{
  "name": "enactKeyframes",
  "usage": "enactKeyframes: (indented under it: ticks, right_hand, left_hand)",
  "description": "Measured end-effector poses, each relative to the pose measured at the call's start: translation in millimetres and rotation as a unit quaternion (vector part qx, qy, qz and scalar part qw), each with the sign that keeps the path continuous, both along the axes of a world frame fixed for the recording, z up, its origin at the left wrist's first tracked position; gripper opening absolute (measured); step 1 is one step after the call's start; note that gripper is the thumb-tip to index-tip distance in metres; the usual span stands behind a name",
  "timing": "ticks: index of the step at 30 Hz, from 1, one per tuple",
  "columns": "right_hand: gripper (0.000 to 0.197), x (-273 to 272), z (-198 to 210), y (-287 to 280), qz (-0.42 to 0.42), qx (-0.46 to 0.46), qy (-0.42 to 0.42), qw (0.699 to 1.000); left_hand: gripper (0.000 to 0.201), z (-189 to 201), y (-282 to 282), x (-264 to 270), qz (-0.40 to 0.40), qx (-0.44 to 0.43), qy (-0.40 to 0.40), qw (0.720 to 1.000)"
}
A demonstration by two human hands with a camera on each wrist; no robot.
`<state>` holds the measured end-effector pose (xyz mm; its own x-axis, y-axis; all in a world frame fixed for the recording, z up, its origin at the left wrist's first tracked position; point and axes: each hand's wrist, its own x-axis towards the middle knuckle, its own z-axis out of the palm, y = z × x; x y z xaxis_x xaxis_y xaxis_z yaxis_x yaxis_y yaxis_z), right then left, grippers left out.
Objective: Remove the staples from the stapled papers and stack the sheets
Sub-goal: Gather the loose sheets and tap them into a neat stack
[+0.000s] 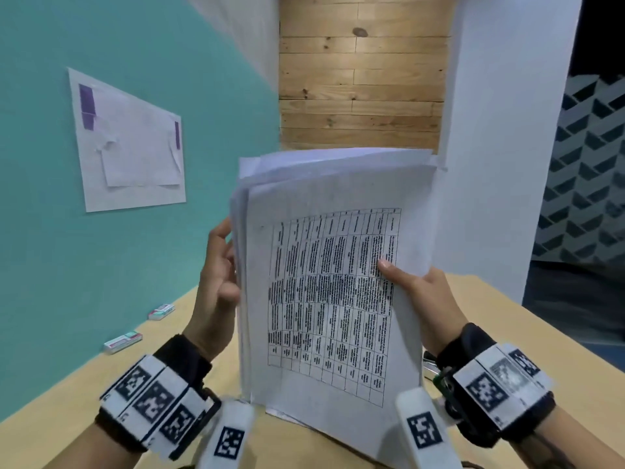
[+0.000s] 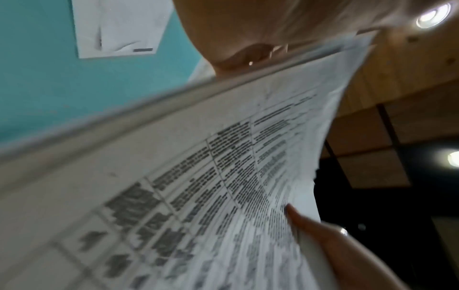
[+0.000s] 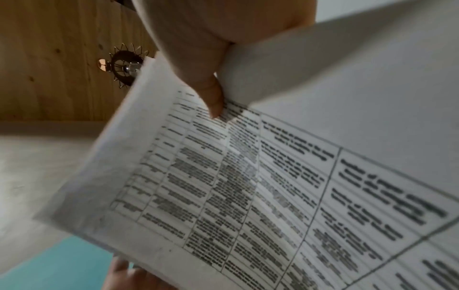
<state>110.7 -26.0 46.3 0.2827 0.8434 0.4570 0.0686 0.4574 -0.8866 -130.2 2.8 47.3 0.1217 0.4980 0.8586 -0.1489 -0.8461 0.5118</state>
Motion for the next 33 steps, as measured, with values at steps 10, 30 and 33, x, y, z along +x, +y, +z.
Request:
enactKeyframes:
  ticks: [10, 30, 33]
  right_hand:
    - [0.04, -26, 13, -15, -0.099, 0.062, -0.111, 0.987]
    - [0.046, -5, 124, -75, -0.294, 0.186, -0.464, 0.815]
    - [0.036, -1, 120, -73, -0.276, 0.193, -0.463, 0.82]
  left_hand:
    - [0.043, 25, 18, 2, 0.034, -0.154, -0.01, 0.987]
    - [0.042, 116, -27, -12, 0.222, 0.204, 0.125, 0.945]
    - [0.028, 108, -27, -17, 0.208, 0.19, 0.083, 0.956]
